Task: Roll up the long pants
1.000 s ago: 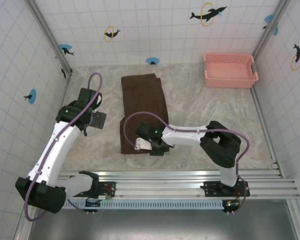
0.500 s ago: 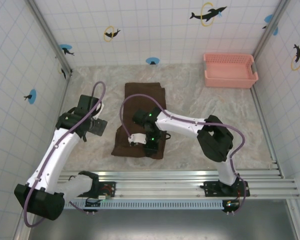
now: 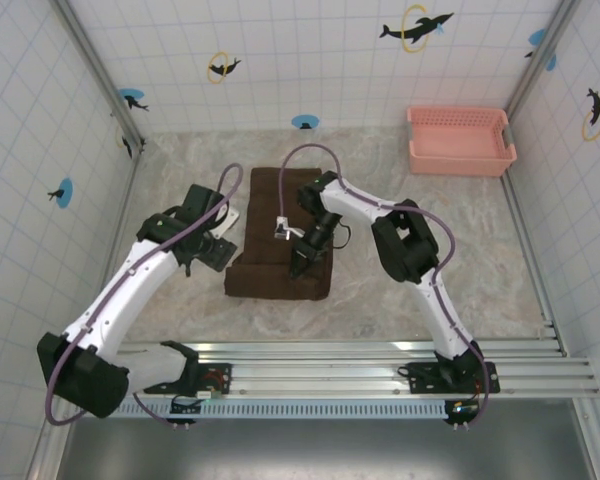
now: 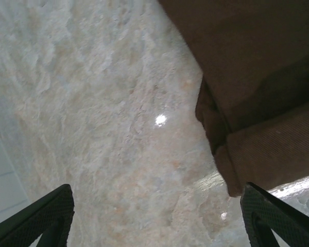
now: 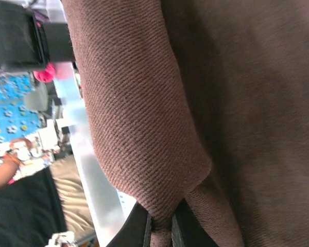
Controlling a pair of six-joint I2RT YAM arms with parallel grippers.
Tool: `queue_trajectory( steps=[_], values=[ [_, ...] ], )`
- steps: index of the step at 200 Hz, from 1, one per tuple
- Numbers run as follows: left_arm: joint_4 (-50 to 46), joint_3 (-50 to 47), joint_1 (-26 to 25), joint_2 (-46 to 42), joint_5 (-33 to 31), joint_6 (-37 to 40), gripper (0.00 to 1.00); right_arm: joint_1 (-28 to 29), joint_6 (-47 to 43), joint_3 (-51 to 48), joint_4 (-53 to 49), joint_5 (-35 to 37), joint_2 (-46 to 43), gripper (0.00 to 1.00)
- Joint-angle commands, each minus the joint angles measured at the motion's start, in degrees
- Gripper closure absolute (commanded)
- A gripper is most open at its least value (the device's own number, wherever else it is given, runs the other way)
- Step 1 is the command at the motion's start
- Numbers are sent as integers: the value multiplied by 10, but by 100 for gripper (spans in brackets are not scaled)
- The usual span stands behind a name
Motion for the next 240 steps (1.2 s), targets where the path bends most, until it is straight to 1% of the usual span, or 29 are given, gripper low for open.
queue_trajectory(
  steps=[1, 8, 28, 35, 42, 59, 85, 88, 98, 103, 117, 129, 144, 155, 166, 177, 185, 196, 205, 214, 216, 219, 227, 240],
  values=[
    [16, 23, -32, 39, 19, -18, 18, -15, -2, 36, -25, -40, 31, 91],
    [23, 24, -41, 52, 27, -22, 22, -20, -3, 40, -25, -45, 39, 91],
    [49, 14, -57, 83, 44, -47, 27, -24, -1, 59, -25, -47, 57, 90],
    [61, 7, -61, 91, 54, -52, 32, -25, 0, 65, -25, -49, 62, 90],
    [69, 0, -67, 102, 52, -58, 33, -25, 2, 71, -25, -50, 67, 90],
    [90, -18, -72, 126, 55, -67, 36, -24, 4, 79, -25, -48, 75, 90],
    [129, -50, -72, 161, 52, -67, 37, -24, 6, 84, -25, -42, 82, 89],
    [133, -52, -72, 165, 53, -83, 37, -25, 6, 84, -26, -41, 82, 89],
    [144, -57, -72, 181, 55, -91, 38, -26, 11, 87, -21, -32, 81, 89],
    [150, -60, -72, 187, 55, -92, 40, -27, 14, 89, -18, -29, 80, 89],
    [162, -64, -72, 206, 37, -104, 41, -32, 28, 95, -9, -22, 78, 87],
    [170, -64, -72, 218, 22, -113, 41, -36, 36, 98, -5, -16, 75, 84],
    [182, -58, -71, 236, 25, -116, 41, -39, 41, 99, -4, 2, 68, 77],
    [183, -48, -72, 252, 19, -118, 41, -40, 38, 96, -2, 42, 52, 73],
    [184, -38, -72, 266, 19, -115, 41, -41, 38, 81, 14, 127, 21, 64],
    [185, -31, -72, 277, 18, -113, 41, -40, 35, 44, 48, 212, -36, 55],
    [185, -26, -72, 283, 19, -109, 41, -42, 37, 10, 82, 273, -83, 53],
    [184, -22, -71, 290, 15, -107, 41, -48, 38, -41, 127, 329, -141, 50],
    [185, -18, -72, 294, 16, -104, 41, -49, 29, -85, 158, 356, -187, 47],
    [187, -16, -72, 297, 17, -101, 41, -46, 17, -126, 183, 364, -229, 46],
    [187, -15, -72, 298, 17, -102, 41, -45, 14, -136, 190, 380, -238, 46],
    [187, -14, -72, 299, 17, -103, 41, -43, 13, -150, 196, 385, -247, 45],
    [187, -11, -72, 301, 19, -100, 41, -33, -3, -197, 220, 383, -285, 45],
    [185, -8, -72, 304, 19, -99, 41, 5, -18, -276, 268, 419, -348, 44]
  ],
)
